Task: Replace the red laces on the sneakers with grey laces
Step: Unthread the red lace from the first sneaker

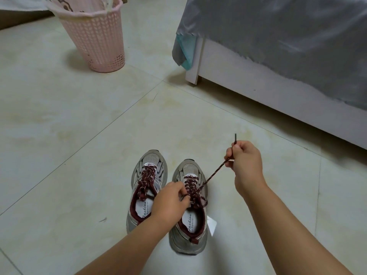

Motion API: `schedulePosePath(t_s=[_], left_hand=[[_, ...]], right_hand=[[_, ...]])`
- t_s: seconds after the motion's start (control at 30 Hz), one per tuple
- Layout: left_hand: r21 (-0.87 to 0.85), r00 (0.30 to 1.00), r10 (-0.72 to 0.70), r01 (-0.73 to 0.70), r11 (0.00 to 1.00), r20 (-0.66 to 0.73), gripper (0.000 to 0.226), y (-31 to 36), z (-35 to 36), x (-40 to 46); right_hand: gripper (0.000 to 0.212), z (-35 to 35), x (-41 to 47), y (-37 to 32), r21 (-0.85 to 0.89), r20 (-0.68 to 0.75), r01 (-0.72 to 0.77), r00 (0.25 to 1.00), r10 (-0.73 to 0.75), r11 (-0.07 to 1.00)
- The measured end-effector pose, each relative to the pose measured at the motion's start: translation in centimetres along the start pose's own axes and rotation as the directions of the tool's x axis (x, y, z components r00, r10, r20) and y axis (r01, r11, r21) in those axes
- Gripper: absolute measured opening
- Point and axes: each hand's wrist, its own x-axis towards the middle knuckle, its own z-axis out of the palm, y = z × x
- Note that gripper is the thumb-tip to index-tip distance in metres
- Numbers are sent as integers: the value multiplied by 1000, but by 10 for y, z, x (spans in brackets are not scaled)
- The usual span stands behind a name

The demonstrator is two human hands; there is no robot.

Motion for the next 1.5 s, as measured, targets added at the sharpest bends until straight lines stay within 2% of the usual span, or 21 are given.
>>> schedulePosePath(t_s=[0.17, 0.27, 0.33, 0.47, 0.53, 0.57, 0.6, 0.7, 0.8, 0.87, 0.93, 1.0, 1.07, 1.17, 1.23, 1.3, 1.4, 1.5], left_hand=[[-24, 1000, 30, -29, 999, 8, 15, 6, 4, 1], [-266, 996, -77, 85, 960, 39, 24, 10, 2, 6], [-350, 991, -122, 132, 927, 51, 20, 9, -1, 10], [-268, 995, -68, 84, 960, 69, 11, 3, -2, 8], [-164, 998, -19, 30, 986, 65, 14, 0, -2, 8], [-117, 998, 4, 2, 993, 57, 13, 0, -3, 8], [-95, 999, 22, -17, 995, 47, 11, 0, -3, 7], [-93, 999, 37, -35, 995, 11, 9, 0, -2, 6], [-114, 999, 32, -34, 993, -18, 9, -2, -1, 4], [-143, 999, 23, -26, 989, -23, 8, -1, -1, 3], [-199, 999, -6, -1, 980, -32, 20, -1, 0, 2], [-257, 998, -41, 28, 966, -42, 29, -1, 0, 1], [-273, 998, -46, 31, 962, -49, 33, -1, 0, 0], [-237, 999, -31, 23, 971, -33, 31, 0, 0, -1], [-201, 1000, -18, 14, 980, -16, 24, -1, -1, -1], [-161, 1000, 6, -6, 987, -2, 19, -1, -1, -1], [-162, 1000, 14, -12, 987, 10, 18, 0, 0, -2], [-250, 999, -42, 47, 967, 25, 22, 2, 0, -1]], right_hand=[[23, 2, -3, 25, -192, 103, -59, 991, 80, 980], [28, 0, -9, 47, -372, 199, -73, 967, 157, 925], [28, 1, -14, 62, -489, 269, -31, 945, 185, 872], [21, 10, -21, 82, -697, 368, 126, 908, 201, 706], [10, 14, -22, 86, -710, 349, 124, 917, 193, 693], [4, 15, -21, 86, -686, 340, 99, 920, 197, 721], [7, 16, -20, 86, -660, 336, 76, 920, 203, 748], [18, 16, -18, 84, -631, 343, 47, 912, 225, 775], [25, 17, -20, 84, -654, 369, 83, 903, 221, 752], [24, 18, -20, 82, -701, 395, 137, 892, 222, 699], [16, 18, -19, 79, -721, 433, 180, 871, 232, 669], [23, 17, -20, 79, -663, 460, 137, 850, 256, 736], [32, 18, -24, 78, -567, 440, 71, 868, 229, 821], [36, 15, -15, 64, -391, 225, 39, 973, 54, 919], [36, 10, -4, 44, -231, 84, 43, 996, -24, 972], [33, 2, 5, 23, -84, -21, 45, 999, -47, 995], [28, -8, 11, 2, 123, -83, 66, 995, -56, 990], [20, -6, 9, 3, 94, -24, 31, 999, -29, 995]])
